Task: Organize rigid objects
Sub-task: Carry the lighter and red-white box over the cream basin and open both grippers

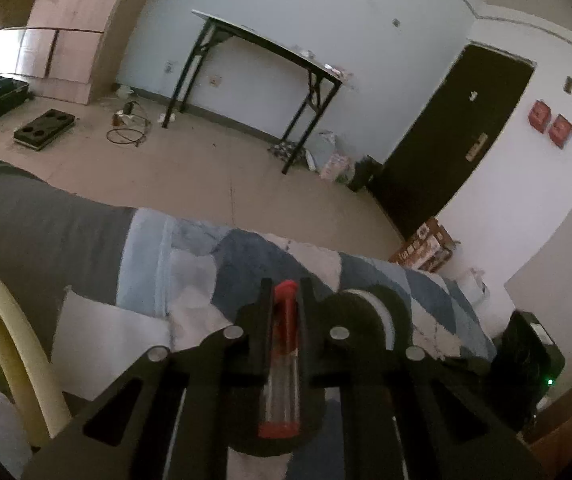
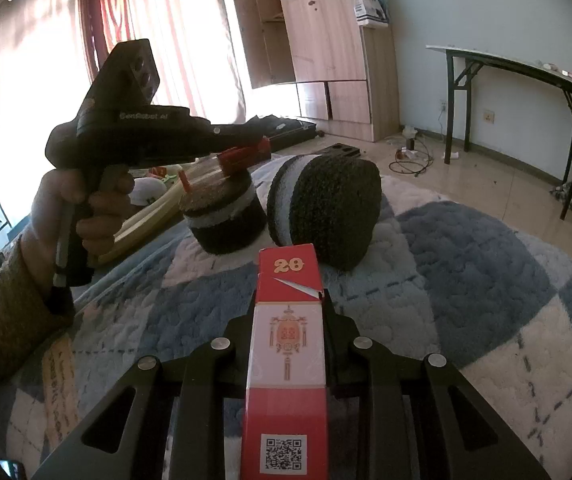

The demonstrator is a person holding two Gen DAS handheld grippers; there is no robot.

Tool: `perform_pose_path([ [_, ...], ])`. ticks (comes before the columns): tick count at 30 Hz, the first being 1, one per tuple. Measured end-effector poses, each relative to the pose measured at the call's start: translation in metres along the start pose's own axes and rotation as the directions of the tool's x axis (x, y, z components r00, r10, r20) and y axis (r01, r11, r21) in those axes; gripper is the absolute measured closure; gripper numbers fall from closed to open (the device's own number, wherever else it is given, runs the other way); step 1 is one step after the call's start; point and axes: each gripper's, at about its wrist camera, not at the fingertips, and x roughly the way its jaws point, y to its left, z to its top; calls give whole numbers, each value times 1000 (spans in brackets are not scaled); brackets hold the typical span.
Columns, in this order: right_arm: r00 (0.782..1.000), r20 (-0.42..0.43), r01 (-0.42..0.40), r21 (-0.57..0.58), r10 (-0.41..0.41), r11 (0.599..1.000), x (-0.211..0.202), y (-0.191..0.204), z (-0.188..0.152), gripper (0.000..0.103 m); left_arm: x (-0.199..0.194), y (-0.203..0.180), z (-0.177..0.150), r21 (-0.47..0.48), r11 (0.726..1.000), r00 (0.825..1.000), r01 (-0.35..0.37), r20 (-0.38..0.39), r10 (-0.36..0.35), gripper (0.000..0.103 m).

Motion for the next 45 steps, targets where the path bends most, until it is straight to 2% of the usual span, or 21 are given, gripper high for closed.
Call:
perform_pose_path([
  [14, 1000, -8, -4, 2, 4, 1000, 1, -1, 0, 79, 15, -11, -7, 97, 986, 988, -136, -54, 142, 89],
  [21, 1000, -9, -5, 4, 5, 1000, 1, -2, 0, 79, 15, -12, -10, 131, 979, 985, -157, -55, 165, 87],
  [23, 1000, -8, -5, 4, 5, 1000, 1, -2, 0, 79, 13, -15, -11, 136, 979, 985, -153, -52, 161, 92],
  [25, 1000, -1, -2, 3, 2, 1000, 0, -2, 0, 79, 9, -16, -10, 133, 981, 988, -143, -43, 149, 92],
  [29, 998, 58, 4, 5, -5, 1000, -13, -1, -1, 80, -8, -22, -3, 142, 982, 992, -126, -14, 129, 92],
  [32, 996, 91, 10, 14, -11, 1000, -25, 1, -4, 80, -35, -22, 2, 156, 977, 989, -148, 40, 144, 92],
  [35, 994, 113, 2, -19, 0, 1000, -39, 23, -2, 80, -91, -6, 9, 156, 963, 974, -219, 96, 206, 92],
  [37, 990, 132, -33, -94, 45, 995, -45, 61, 10, 80, -138, 12, 11, 140, 947, 953, -290, 135, 272, 92],
  [39, 986, 139, -72, -153, 93, 986, -41, 95, 23, 80, -185, 34, 7, 114, 926, 924, -361, 179, 338, 92],
  [41, 982, 126, -115, -203, 142, 972, -23, 138, 43, 80, -215, 61, -6, 113, 894, 895, -434, 163, 414, 92],
  [43, 985, 83, -133, -199, 152, 971, 9, 171, 63, 80, -225, 84, -12, 98, 880, 883, -464, 133, 451, 92],
  [44, 985, 57, -149, -199, 164, 969, 24, 183, 71, 80, -230, 101, -12, 62, 874, 872, -482, 126, 473, 92],
  [45, 984, 31, -167, -210, 177, 963, 42, 198, 79, 80, -232, 114, -11, 30, 875, 870, -484, 121, 478, 92],
])
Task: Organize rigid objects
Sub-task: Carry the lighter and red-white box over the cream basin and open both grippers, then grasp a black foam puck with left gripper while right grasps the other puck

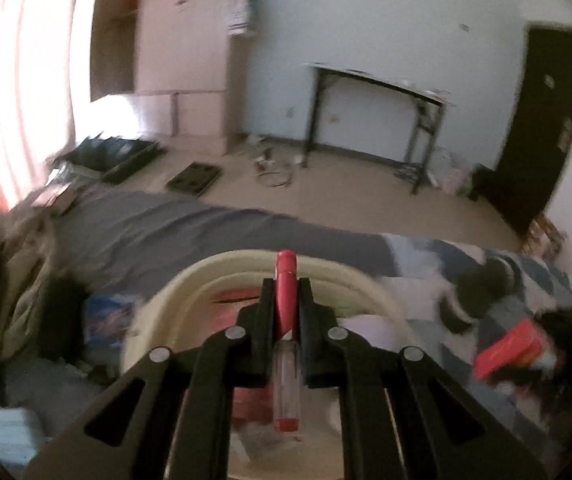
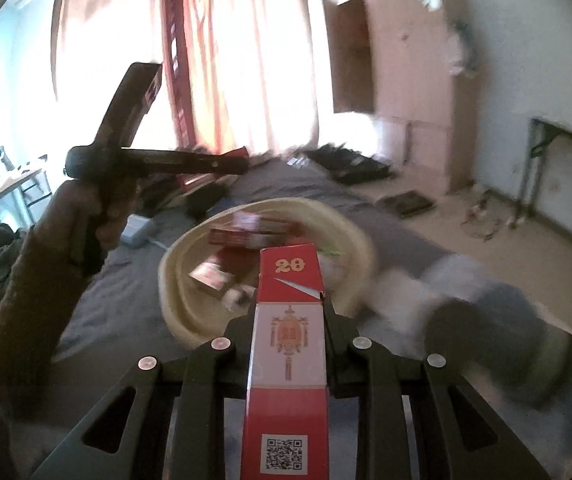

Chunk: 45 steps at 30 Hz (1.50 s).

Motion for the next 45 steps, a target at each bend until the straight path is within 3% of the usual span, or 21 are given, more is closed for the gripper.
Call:
perform_pose_path([
  [3, 996, -92, -12, -89, 4, 996, 65, 31, 21, 80, 24, 21, -6, -46, 999, 999, -16, -43, 14, 92],
  [6, 987, -157, -46, -109, 29, 993, 105, 44, 28, 80, 41, 35, -15, -83, 996, 997, -20, -82, 13, 92],
  [11, 977, -211, -60, -105, 36, 993, 142, 48, 29, 80, 57, 48, -25, -127, 992, 989, -21, -148, 2, 92],
  [13, 976, -218, -46, -111, 21, 993, 149, 50, 31, 74, 60, 50, -26, -152, 988, 989, -1, -147, -21, 90],
  [15, 978, -209, -50, -107, 26, 993, 154, 55, 31, 37, 57, 50, -23, -169, 986, 991, 2, -133, -25, 67],
  [17, 985, -171, -51, -117, 31, 992, 147, 59, 32, 24, 48, 51, -19, -190, 982, 995, 9, -92, -27, 9],
  [18, 988, -153, -47, -120, 28, 992, 142, 63, 33, 22, 40, 51, -16, -208, 978, 998, 20, -50, -31, 2],
  [20, 991, -129, -40, -108, 26, 993, 126, 64, 30, 20, 26, 47, -9, -220, 975, 999, 40, -9, -43, 0],
  [23, 998, -60, -7, -51, 4, 999, 83, 52, 27, 11, 13, 23, 0, -173, 984, 999, 32, -10, -34, 0],
  [25, 999, 3, 44, 6, -44, 999, 44, 33, 18, 2, 8, -8, 5, -122, 992, 999, 33, -12, -35, 0],
  [27, 988, 59, 137, 97, -143, 986, -4, 1, 5, 0, 9, -43, 8, -80, 994, 997, 70, -20, -72, 0],
  [29, 956, 71, 270, 176, -286, 947, -45, -31, -10, 0, 12, -94, 4, -18, 991, 990, 134, -38, -135, 0],
  [30, 920, 66, 363, 227, -386, 904, -65, -51, -20, 0, 15, -117, 1, 19, 988, 987, 151, -50, -150, 0],
  [32, 858, 35, 473, 335, -513, 815, -92, -88, -37, 0, 27, -166, -9, 119, 978, 983, 171, -93, -160, 0],
  [34, 839, 8, 490, 425, -544, 761, -106, -119, -52, 0, 49, -214, -25, 200, 961, 973, 191, -167, -159, 0],
  [36, 857, 5, 455, 464, -516, 760, -103, -139, -63, 0, 70, -241, -36, 233, 953, 967, 195, -208, -146, 0],
  [39, 890, -21, 407, 485, -456, 774, -82, -151, -68, 1, 105, -265, -55, 317, 939, 970, 135, -236, -59, 0],
  [43, 891, -91, 438, 428, -445, 790, -46, -169, -56, 1, 127, -265, -62, 347, 937, 986, 38, -166, 21, 0],
  [45, 887, -107, 450, 416, -448, 791, -38, -175, -50, 1, 132, -262, -60, 343, 938, 989, 48, -149, 4, 0],
])
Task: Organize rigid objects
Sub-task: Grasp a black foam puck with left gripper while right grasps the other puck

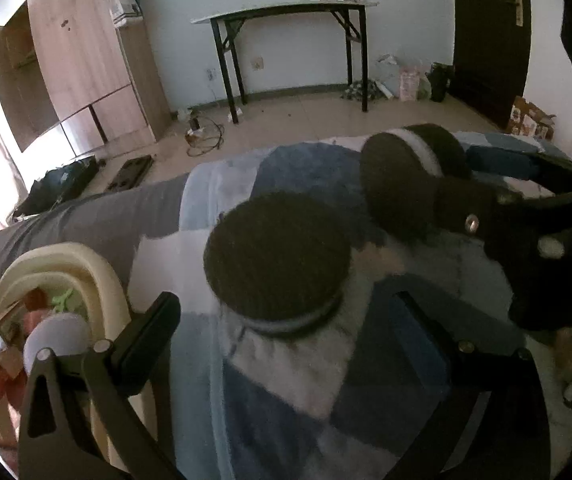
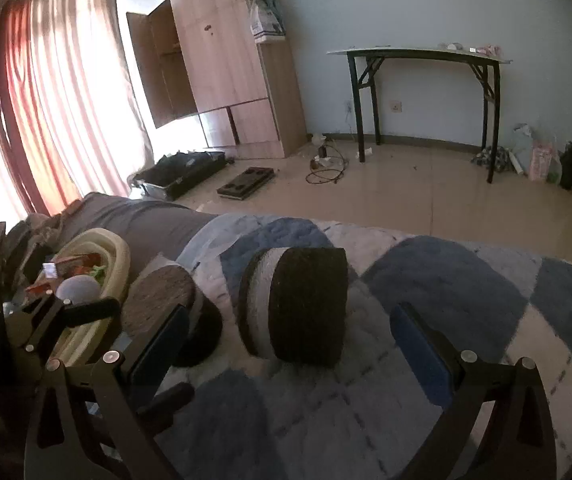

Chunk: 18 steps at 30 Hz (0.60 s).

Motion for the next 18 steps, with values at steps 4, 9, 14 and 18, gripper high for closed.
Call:
perform_pose_path([
  [4, 998, -61, 9, 9, -8, 1000, 25, -4, 12, 26, 12, 6, 4, -3, 1000, 999, 1, 36, -1, 3],
  [9, 998, -57, -7, 39, 10, 999, 40, -11, 24, 48, 6, 10, 1, -15, 1000, 998, 28, 63, -27, 35],
  [14, 995, 94, -44, 28, 41, 999, 7, -4, 40, 48, -81, 51, 2, -43, 996, 982, 75, 176, -67, 35],
  [18, 976, 92, -196, -19, 197, 980, -6, 40, 63, 48, -143, 116, -9, -109, 994, 977, 8, 214, 16, 35],
])
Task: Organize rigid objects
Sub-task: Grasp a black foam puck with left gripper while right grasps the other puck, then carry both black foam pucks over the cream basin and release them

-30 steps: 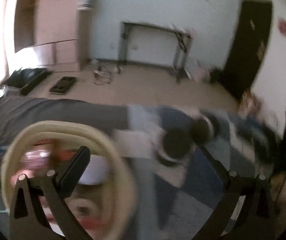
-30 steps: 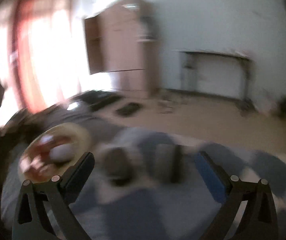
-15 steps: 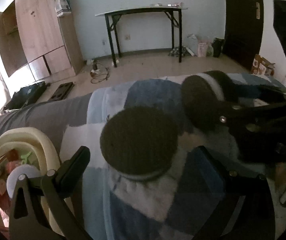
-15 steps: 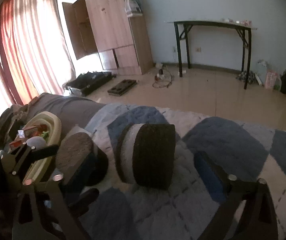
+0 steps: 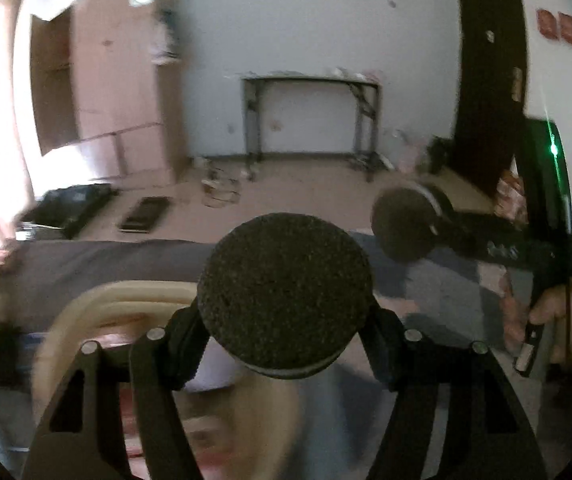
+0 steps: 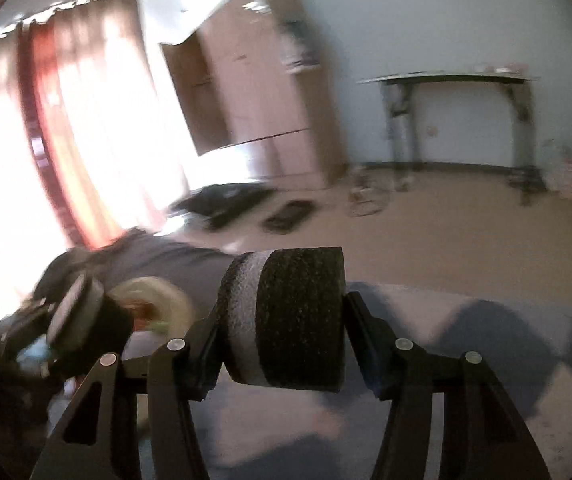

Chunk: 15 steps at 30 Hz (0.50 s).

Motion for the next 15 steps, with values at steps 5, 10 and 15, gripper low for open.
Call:
perform_pose_path([
  [5, 971, -137, -214, -122, 197, 969, 36, 90, 4, 48, -31, 104, -24, -158, 974, 987, -161, -18, 160, 35],
  [10, 936, -233, -306, -166, 264, 937, 88, 141, 4, 48, 3, 149, -58, -212, 959, 975, -189, -157, 158, 35],
  [15, 918, -302, -318, -174, 257, 932, 130, 158, 11, 48, 25, 164, -65, -246, 954, 973, -170, -194, 123, 35],
])
